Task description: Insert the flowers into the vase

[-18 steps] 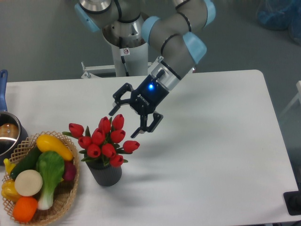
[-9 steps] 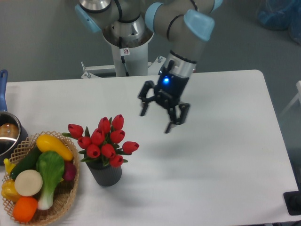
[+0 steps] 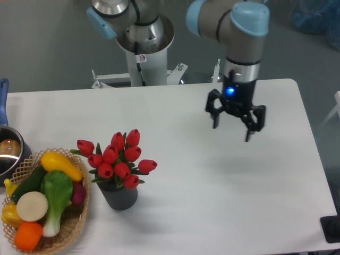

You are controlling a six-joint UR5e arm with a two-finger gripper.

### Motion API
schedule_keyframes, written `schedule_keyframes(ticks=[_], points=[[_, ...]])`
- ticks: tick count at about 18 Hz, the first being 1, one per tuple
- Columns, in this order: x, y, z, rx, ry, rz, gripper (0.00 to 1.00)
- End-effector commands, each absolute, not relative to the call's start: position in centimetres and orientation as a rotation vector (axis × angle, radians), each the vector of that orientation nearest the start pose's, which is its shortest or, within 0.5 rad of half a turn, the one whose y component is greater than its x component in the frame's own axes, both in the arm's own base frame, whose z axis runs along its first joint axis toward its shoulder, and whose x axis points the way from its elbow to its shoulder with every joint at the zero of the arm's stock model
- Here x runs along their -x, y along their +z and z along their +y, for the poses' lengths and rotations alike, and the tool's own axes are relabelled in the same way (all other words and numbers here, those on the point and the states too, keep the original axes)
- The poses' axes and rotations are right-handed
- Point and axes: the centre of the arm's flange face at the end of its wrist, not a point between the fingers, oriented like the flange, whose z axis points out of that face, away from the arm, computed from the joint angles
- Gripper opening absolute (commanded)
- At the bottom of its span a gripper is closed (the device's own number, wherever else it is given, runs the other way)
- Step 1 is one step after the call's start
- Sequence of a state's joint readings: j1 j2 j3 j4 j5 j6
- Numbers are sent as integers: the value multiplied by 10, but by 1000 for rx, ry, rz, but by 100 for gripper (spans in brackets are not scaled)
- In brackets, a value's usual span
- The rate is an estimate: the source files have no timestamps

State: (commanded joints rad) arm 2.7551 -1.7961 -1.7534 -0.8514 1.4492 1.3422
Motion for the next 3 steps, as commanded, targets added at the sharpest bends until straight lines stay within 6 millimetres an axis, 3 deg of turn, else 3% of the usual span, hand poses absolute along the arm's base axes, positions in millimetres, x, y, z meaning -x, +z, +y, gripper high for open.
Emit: schedule_keyframes(ticks=[3], points=[[493,341,356,2942,366,253,100]])
